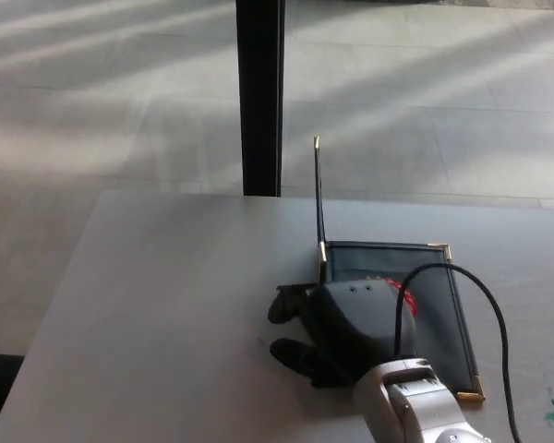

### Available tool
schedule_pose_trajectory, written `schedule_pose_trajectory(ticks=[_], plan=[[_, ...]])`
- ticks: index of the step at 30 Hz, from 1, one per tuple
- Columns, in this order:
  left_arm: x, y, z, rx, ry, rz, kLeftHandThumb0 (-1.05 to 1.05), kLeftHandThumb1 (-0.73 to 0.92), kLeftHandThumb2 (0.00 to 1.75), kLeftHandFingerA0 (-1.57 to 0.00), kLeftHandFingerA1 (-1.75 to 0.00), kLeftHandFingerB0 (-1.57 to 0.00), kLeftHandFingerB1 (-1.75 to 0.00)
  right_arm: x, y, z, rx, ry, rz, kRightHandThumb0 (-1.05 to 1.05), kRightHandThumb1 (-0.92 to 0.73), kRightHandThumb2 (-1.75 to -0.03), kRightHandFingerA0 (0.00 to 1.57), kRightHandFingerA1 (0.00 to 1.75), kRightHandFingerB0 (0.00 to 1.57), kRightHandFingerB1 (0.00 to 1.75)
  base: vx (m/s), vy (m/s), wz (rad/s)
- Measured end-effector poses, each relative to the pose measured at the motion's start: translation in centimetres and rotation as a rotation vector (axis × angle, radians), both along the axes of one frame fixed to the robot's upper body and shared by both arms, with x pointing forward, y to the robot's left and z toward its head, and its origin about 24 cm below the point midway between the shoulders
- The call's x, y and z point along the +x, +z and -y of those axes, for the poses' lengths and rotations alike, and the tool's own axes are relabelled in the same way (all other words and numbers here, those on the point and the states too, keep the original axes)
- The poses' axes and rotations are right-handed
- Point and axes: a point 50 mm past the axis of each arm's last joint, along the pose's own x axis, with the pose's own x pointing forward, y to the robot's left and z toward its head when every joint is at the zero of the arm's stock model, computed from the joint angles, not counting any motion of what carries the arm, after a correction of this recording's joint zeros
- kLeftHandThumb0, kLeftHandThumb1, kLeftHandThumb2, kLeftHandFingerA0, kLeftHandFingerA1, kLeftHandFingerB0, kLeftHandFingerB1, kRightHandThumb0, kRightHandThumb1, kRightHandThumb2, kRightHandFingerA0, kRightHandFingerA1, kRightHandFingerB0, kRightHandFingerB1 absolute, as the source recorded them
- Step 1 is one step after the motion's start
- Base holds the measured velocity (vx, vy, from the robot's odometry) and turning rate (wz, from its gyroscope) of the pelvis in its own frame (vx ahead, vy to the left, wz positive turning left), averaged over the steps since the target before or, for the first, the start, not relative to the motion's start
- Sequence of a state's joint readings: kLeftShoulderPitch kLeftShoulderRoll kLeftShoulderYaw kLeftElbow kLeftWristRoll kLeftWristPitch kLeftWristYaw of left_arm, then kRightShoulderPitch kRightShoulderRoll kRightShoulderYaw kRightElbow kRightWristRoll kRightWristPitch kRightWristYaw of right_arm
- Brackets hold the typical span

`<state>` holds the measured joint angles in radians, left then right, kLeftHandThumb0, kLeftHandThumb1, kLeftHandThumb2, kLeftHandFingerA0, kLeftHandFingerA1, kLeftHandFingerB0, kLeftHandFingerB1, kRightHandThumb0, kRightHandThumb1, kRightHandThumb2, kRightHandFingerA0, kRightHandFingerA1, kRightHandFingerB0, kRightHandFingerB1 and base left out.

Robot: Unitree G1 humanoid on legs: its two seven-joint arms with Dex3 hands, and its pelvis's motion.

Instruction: There is a diary kept infront of the robot and the robot uses its right hand to grab its cover and puses it to the left to open it.

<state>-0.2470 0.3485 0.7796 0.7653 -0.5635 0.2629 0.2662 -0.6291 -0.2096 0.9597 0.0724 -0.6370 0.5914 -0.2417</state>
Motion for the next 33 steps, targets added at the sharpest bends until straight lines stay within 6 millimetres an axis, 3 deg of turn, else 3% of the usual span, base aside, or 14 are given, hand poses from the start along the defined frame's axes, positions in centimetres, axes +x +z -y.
schedule_pose_trajectory(ticks=[5,7,21,33], plan=[[1.2,0.4,0.6,0.002,-0.029,0.016,-0.67,0.92,0.99,-0.27,-0.84,-0.2,-0.66,0.6,0.4,-1.2,-0.106,0.043,0.028,-0.81,-0.65,-0.6,0.67,0.74,0.73,0.62,0.0,0.0,0.0],[1.7,0.5,0.8,0.001,-0.04,0.025,-0.68,0.92,0.97,-0.26,-0.87,-0.2,-0.68,0.7,0.4,-1.7,-0.143,0.059,0.034,-0.82,-0.68,-0.61,0.81,0.73,0.81,0.62,0.0,0.0,0.0],[5.6,1.9,3.1,-0.001,-0.127,0.076,-0.68,0.92,0.97,-0.26,-0.87,-0.2,-0.68,1.1,1.3,-4.4,-0.343,0.159,0.079,-0.82,-0.68,-0.61,0.81,0.73,0.81,0.62,0.0,0.0,0.0],[7.4,1.7,4.7,-0.022,-0.179,0.055,-0.68,0.92,0.97,-0.26,-0.87,-0.2,-0.68,1.0,2.0,-5.4,-0.44,0.227,0.081,-0.82,-0.68,-0.61,0.81,0.73,0.81,0.62,0.0,0.0,0.0]])
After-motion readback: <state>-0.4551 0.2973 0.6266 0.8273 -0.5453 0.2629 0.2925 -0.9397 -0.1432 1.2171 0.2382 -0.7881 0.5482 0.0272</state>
